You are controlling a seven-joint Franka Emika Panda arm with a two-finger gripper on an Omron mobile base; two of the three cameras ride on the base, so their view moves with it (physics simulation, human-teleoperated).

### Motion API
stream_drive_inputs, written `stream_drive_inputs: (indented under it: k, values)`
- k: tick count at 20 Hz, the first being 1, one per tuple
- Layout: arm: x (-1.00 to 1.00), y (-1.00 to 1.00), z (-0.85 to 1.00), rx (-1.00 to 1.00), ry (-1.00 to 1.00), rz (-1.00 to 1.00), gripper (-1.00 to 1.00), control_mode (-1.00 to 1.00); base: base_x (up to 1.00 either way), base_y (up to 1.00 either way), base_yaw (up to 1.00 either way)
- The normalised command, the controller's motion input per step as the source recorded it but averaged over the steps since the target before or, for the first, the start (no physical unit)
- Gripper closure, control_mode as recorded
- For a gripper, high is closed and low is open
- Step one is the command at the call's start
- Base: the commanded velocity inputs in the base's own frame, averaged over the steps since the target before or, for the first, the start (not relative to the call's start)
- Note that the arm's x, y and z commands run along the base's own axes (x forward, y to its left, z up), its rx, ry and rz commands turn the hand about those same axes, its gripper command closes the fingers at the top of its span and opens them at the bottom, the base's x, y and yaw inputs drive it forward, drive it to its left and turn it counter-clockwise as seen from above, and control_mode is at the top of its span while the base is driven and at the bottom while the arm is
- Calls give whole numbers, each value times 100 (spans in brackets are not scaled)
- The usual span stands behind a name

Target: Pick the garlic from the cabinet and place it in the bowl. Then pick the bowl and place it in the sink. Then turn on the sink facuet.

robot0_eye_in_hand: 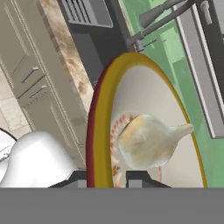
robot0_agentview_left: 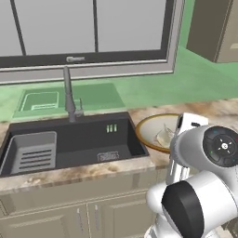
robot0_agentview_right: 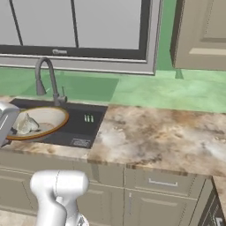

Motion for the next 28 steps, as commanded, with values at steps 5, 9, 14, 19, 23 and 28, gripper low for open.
stream_drive_inputs:
  k: [5,9,14,19,23,28]
  values:
    - [0,0,0,0,0,0,100,100,31,29,-11]
    - [0,0,0,0,0,0,100,100,39,33,-13]
    - [0,0,0,0,0,0,100,100,41,30,-11]
    - [0,0,0,0,0,0,100,100,42,11,-7]
    - [0,0,0,0,0,0,100,100,47,0,-5]
    - [0,0,0,0,0,0,100,100,51,0,-1]
